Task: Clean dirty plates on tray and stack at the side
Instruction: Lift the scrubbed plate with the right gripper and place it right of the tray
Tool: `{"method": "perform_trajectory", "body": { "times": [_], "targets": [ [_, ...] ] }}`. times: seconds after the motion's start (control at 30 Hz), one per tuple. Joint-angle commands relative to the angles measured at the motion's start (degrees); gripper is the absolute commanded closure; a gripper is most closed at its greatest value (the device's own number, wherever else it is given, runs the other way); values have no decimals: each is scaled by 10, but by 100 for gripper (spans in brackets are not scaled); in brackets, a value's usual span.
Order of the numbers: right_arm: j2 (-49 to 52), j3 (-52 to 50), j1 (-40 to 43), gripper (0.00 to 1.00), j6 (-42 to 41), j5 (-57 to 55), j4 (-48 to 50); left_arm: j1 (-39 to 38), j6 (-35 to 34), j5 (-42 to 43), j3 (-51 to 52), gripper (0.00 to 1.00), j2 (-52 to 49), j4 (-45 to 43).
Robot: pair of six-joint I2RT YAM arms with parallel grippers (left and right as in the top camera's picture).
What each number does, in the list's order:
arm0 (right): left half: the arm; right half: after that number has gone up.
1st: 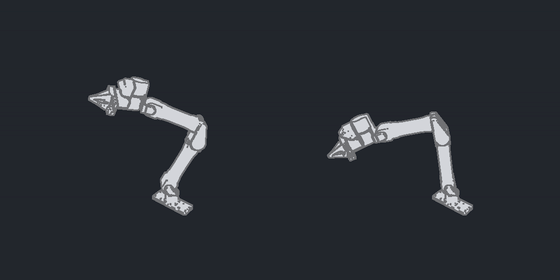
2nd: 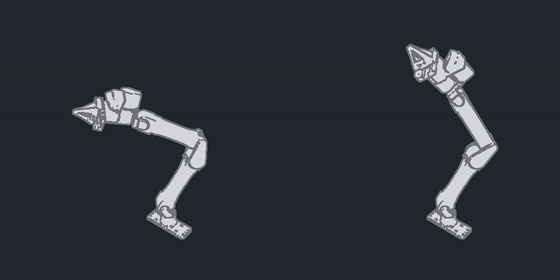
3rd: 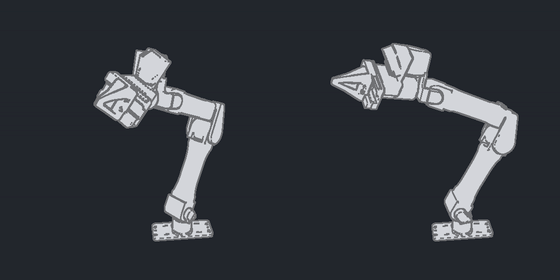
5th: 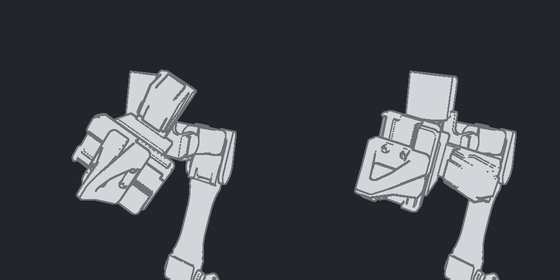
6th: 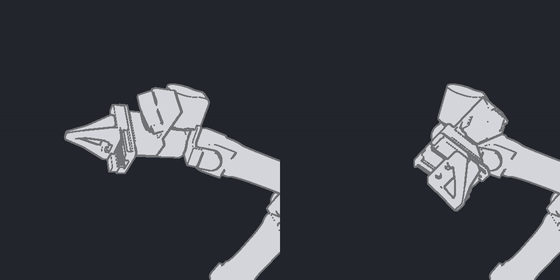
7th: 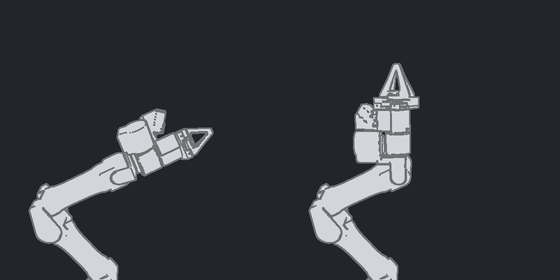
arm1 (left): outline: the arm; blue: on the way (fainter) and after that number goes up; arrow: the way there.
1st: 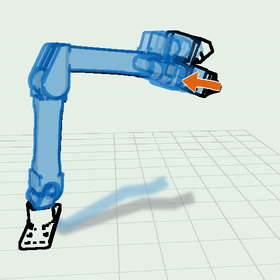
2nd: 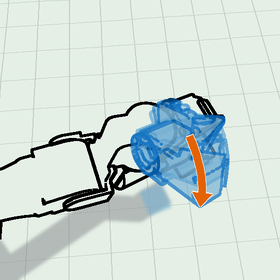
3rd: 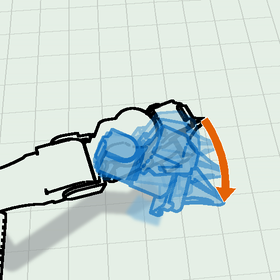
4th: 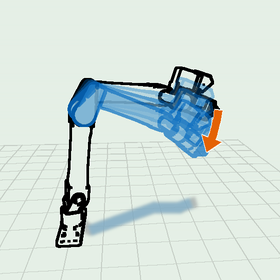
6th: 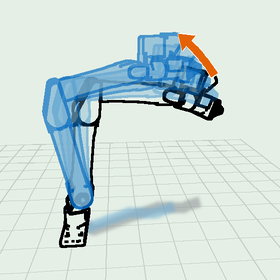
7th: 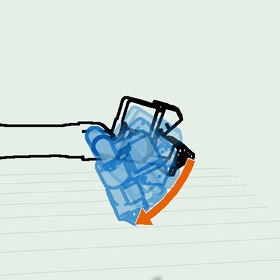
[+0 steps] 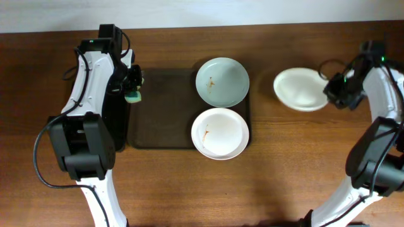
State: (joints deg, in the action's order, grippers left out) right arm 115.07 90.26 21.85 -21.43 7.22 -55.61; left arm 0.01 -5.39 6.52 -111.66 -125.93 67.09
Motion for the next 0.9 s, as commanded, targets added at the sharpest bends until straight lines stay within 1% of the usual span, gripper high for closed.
{"method": "perform_trajectory", "body": {
  "times": [0.0, 0.07, 0.2, 0.23, 0.27, 0.3, 0.33, 0.37, 0.4, 0.43, 0.47, 0.5, 0.57, 0.6, 0.63, 0.67, 0.7, 0.73, 0.87],
  "targets": [
    [-8, -78, -3, 96, -7, 16, 43, 1, -4, -6, -10, 99, 2, -6],
    [-8, -137, -4, 96, -9, 16, 94, 1, -3, -6, -10, 99, 2, -6],
    [-8, -156, -4, 96, -15, 9, 96, 1, -4, -5, -10, 99, 2, -6],
    [-8, -156, -4, 91, -15, 10, 96, 1, -3, -6, -10, 99, 2, -7],
    [-8, -155, -4, 83, -14, 10, 92, 1, -3, -6, -10, 99, 2, -6],
    [-9, -150, -4, 79, -13, 10, 80, 1, -3, -5, -10, 99, 2, -6],
    [-14, -134, -4, 77, -8, 10, 54, 1, -3, -6, -10, 99, 2, -7],
    [-23, -118, -5, 71, 0, 9, 33, 1, -3, -6, -10, 99, 2, -7],
    [-37, -105, -5, 63, 2, 10, 18, 1, -3, -6, -10, 99, 2, -9],
    [-59, -92, -6, 49, 2, 12, 5, 1, -3, -6, -10, 99, 2, -11],
    [-81, -82, -9, 41, 8, 12, -7, 1, -3, -6, -10, 99, 2, -13],
    [-105, -74, -21, 28, 20, 12, -15, 1, -3, -6, -10, 99, 2, -14],
    [-144, -74, -73, 28, 54, 59, -22, 1, -3, -6, -10, 99, 2, -17],
    [-146, -74, -106, 31, 54, 91, -32, 1, -3, -6, -10, 99, 2, -17],
    [-144, -75, -139, 37, 48, 106, -40, 1, -3, -6, -10, 99, 2, -17],
    [-144, -81, -169, 44, 14, 106, -45, 1, -3, -6, -10, 99, 2, -18],
    [-144, -90, -204, 45, -21, 109, -44, 1, -3, -6, -10, 99, 2, -20],
    [-144, -102, -250, 45, -25, 112, -43, 1, -3, -6, -10, 99, 2, -23],
    [-143, -134, -324, 46, -43, 92, -28, 1, -3, -6, -10, 99, 2, -24]
  ]
}}
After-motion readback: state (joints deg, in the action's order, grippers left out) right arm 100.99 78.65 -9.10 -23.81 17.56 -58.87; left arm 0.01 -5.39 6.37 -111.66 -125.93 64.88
